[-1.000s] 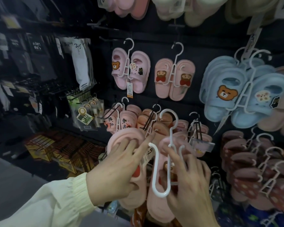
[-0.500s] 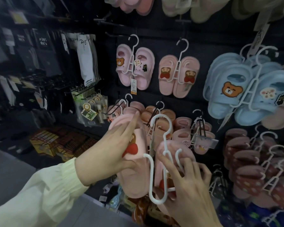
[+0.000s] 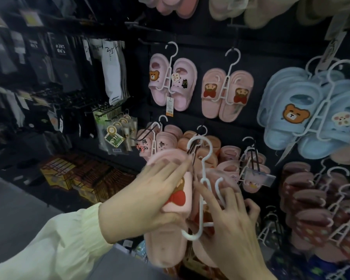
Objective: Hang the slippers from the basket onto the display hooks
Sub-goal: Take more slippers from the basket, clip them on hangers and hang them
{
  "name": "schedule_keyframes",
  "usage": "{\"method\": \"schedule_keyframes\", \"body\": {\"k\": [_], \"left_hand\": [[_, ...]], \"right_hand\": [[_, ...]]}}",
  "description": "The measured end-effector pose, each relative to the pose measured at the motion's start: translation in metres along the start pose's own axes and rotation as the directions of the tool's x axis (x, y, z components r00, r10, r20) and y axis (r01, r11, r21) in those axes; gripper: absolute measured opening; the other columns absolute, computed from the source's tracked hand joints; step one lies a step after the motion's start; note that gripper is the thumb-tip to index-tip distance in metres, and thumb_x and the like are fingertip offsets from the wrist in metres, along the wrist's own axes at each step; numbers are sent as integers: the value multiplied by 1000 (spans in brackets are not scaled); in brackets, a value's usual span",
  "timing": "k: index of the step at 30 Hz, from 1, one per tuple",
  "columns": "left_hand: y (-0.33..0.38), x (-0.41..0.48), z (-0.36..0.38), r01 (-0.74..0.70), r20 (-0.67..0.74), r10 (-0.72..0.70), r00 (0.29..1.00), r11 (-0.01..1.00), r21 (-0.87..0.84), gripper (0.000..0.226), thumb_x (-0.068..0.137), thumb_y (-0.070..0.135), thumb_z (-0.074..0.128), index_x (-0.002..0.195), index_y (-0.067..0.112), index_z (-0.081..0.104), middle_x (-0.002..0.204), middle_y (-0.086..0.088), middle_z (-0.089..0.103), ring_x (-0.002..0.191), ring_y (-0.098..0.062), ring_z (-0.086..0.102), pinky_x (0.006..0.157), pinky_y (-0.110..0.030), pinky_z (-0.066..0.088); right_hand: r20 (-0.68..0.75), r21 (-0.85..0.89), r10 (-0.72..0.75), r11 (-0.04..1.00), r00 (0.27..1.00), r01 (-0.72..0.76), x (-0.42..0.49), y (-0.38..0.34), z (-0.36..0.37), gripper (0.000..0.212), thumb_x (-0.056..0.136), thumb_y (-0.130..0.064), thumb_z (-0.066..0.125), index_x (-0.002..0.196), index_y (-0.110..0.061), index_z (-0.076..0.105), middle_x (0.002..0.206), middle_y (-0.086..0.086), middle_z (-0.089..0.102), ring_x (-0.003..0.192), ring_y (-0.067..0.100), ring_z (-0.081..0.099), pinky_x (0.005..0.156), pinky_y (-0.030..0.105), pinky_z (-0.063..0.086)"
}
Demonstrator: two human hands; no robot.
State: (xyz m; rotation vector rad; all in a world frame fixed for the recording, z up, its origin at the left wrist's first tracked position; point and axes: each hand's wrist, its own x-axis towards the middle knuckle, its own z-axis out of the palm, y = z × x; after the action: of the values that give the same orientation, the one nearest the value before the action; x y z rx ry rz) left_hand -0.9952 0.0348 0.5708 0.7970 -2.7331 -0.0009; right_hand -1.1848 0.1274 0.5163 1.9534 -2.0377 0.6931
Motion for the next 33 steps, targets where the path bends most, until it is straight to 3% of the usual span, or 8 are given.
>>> {"method": "schedule_keyframes", "body": {"k": [4,8,14,18,22,26,30,33], "left_hand": [[10,-6,7,-22,-76,24,997,999,26,104,81,70,44,159,15,3,142,-4,37,133,-24,37,110,-44,40],[10,-8,7,-33,-81,29,996,999,-44,116,76,78,50,159,19,-5,147,-4,28,141,-24,28,117,-43,31],[14,-11,10,-4,-151,8,989,1000,29,115,75,73,63,159,15,10,141,-6,38,133,-26,40,107,-46,43],[10,-16,9,-6,-149,2,989,1000,-26,108,79,65,64,160,20,7,139,-4,39,133,-23,39,108,-43,41],[4,-21,11,17,-111,-23,994,998,-53,103,80,63,61,160,23,8,134,-1,39,130,-19,38,107,-40,39],[-1,-26,15,12,-102,-14,995,1000,-18,104,81,61,63,160,23,8,133,-2,40,132,-23,40,106,-45,40],[0,-30,15,-15,-87,12,996,999,-40,106,78,57,68,160,25,8,134,0,39,133,-23,39,107,-45,39],[5,-33,15,-75,-63,76,995,997,9,109,74,53,70,160,25,8,134,3,38,132,-21,37,107,-41,37]], "right_hand": [[-41,1,-29,1000,999,29,13,0,-11,75,75,-68,46,144,-38,39,111,6,52,106,27,51,76,41,36],[-26,-16,-44,999,999,44,18,-4,-14,86,69,-66,49,148,-34,37,112,5,51,104,28,50,74,41,39],[18,17,-74,997,997,74,16,-8,-13,96,65,-64,52,153,-31,29,114,5,50,105,27,51,72,39,39],[67,130,-99,987,993,89,13,-3,-17,98,72,-74,55,156,-40,18,106,-7,45,99,18,47,72,36,40],[147,191,-115,978,982,86,10,8,-24,102,73,-73,60,154,-49,5,116,-12,46,109,14,42,80,36,36],[246,299,-97,954,964,20,13,26,-26,114,74,-52,78,145,-63,-9,128,-46,21,123,-2,19,103,40,25],[218,465,-84,885,972,-28,27,46,-23,92,84,-19,76,144,-60,19,131,-57,19,129,-9,27,115,36,29],[98,584,-27,811,995,-36,39,55,-20,63,88,-6,69,138,-37,46,139,-26,45,131,3,44,108,40,43]]}}
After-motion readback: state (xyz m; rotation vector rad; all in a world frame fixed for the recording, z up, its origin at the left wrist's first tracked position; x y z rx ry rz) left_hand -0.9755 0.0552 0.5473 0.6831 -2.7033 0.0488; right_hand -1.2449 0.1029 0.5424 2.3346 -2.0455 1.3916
